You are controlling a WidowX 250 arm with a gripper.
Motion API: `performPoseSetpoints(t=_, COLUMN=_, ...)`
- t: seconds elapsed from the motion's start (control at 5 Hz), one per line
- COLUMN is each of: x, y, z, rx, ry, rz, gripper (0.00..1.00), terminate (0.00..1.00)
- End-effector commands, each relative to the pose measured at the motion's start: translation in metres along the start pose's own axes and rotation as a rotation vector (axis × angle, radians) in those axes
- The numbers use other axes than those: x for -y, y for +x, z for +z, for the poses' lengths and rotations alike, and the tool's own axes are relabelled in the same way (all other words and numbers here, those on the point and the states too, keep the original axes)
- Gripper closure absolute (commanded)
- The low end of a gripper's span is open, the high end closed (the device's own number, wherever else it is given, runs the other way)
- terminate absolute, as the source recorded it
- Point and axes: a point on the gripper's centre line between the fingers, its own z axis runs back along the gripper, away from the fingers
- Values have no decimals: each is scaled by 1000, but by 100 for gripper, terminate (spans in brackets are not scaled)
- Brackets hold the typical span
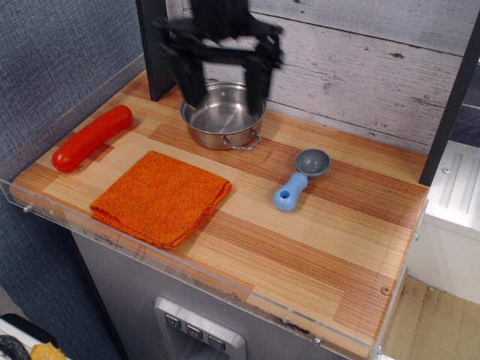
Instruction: Put the blue spoon in between the red object and the cloth
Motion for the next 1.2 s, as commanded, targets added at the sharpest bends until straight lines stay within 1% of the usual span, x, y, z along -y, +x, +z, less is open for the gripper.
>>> performPoseSetpoints(t=0.0, x=29, y=18, z=-57, rx=-3, ry=59, rz=-50, gripper=0, terminate=0)
performPoseSetpoints(t=0.2, x=31, y=22, z=-79, rx=-4, ry=105, rz=-76, gripper=0, terminate=0)
performPoseSetpoints(t=0.4, x=26, y=21, z=-98, rx=-8, ry=89, rz=-97, gripper=0, terminate=0)
performPoseSetpoints(t=0.6, x=27, y=20, z=-106, rx=4, ry=66, rz=-117, gripper=0, terminate=0)
performPoseSetpoints(t=0.8, x=34, y=20, z=-109, rx=20, ry=42, rz=-177, gripper=0, terminate=0)
performPoseSetpoints(t=1.0, x=34, y=16, z=-108, rx=32, ry=39, rz=-176, gripper=100, terminate=0)
